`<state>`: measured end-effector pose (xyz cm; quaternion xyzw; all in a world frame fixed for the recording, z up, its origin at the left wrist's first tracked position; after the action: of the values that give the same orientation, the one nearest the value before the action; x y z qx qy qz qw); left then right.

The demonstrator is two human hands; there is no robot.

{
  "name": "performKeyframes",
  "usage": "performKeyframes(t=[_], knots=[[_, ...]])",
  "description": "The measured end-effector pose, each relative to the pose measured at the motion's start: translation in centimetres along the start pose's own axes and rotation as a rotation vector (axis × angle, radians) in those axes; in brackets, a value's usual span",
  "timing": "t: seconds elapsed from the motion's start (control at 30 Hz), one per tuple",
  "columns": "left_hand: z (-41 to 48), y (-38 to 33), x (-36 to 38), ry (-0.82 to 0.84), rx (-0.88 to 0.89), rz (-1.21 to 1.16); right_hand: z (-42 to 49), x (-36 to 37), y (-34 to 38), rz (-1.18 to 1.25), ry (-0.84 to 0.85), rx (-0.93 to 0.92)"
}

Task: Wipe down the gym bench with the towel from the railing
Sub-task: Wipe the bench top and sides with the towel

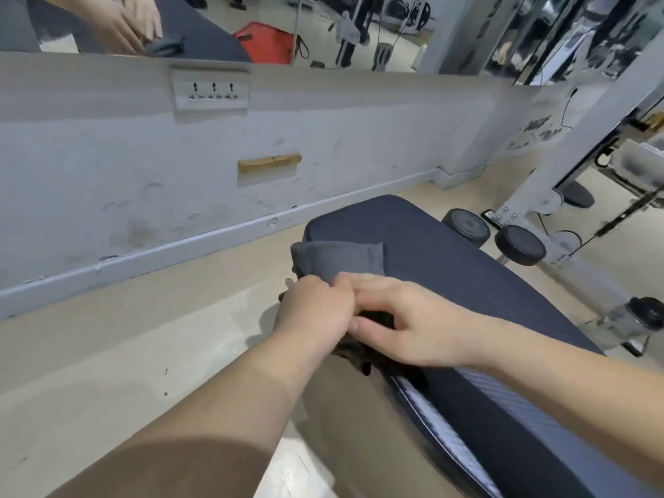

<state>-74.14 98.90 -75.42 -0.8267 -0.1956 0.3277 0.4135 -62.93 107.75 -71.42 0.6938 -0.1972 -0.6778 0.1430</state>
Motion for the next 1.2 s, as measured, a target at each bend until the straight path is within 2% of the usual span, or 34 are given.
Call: performKeyframes(t=[0.03, 0.1, 0.17, 0.27, 0.37, 0.63, 0.7, 0.8, 0.87, 0.97, 1.1, 1.2], knots=[[0.0, -0.1, 0.3, -0.007, -0.019, -0.081, -0.9, -1.0, -0.4, 0.102, -0.165, 0.069], [0.0, -0.2, 1.3, -0.013, -0.049, -0.206, -2.6, -2.7, -1.9, 0.008, -0.37, 0.248], [0.0, -0.1, 2.6, 0.002, -0.074, -0.255, -3.9, -3.5, -3.8, -0.212, -0.308, 0.44], [0.6, 0.0, 4.2, -0.008, -0.109, -0.287, -5.2, -3.8, -5.4, -0.277, -0.078, 0.599], [2.0, 0.2, 4.8, -0.072, -0.158, -0.252, -5.6, -3.0, -5.9, -0.263, 0.018, 0.646], [4.1, -1.0, 4.9, -0.229, -0.169, -0.225, -6.1, -2.4, -6.0, -0.281, -0.023, 0.716], [4.1, -1.1, 4.8, -0.236, -0.164, -0.184, -6.7, -2.6, -6.0, -0.148, -0.114, 0.752], [3.1, -0.9, 4.5, -0.222, -0.163, -0.08, -8.4, -3.5, -6.2, 0.201, -0.472, 0.78], [1.5, -0.7, 4.6, -0.204, -0.134, -0.013, -9.8, -3.8, -5.5, 0.264, -0.616, 0.819], [-2.0, 0.0, 5.4, -0.174, -0.094, 0.065, -11.9, -3.1, -4.0, 0.284, -0.638, 0.871], [-5.4, 2.5, 7.1, -0.145, -0.061, 0.003, -13.7, -1.3, -2.8, 0.35, -0.645, 0.907], [-6.9, 2.9, 7.1, -0.158, 0.052, 0.091, -14.5, -1.0, -2.5, 0.355, -0.656, 0.902]])
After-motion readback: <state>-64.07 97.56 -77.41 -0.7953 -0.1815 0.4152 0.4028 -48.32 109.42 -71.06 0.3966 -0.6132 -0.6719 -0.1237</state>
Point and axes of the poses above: each hand's wrist, its own z-axis towards the middle knuckle, its own x-axis out of the palm, y = z × x, the point moved 2 cm from there along z, towards the middle knuckle, and after that the axes turned 1 degree about -y, right-handed, at the moved point
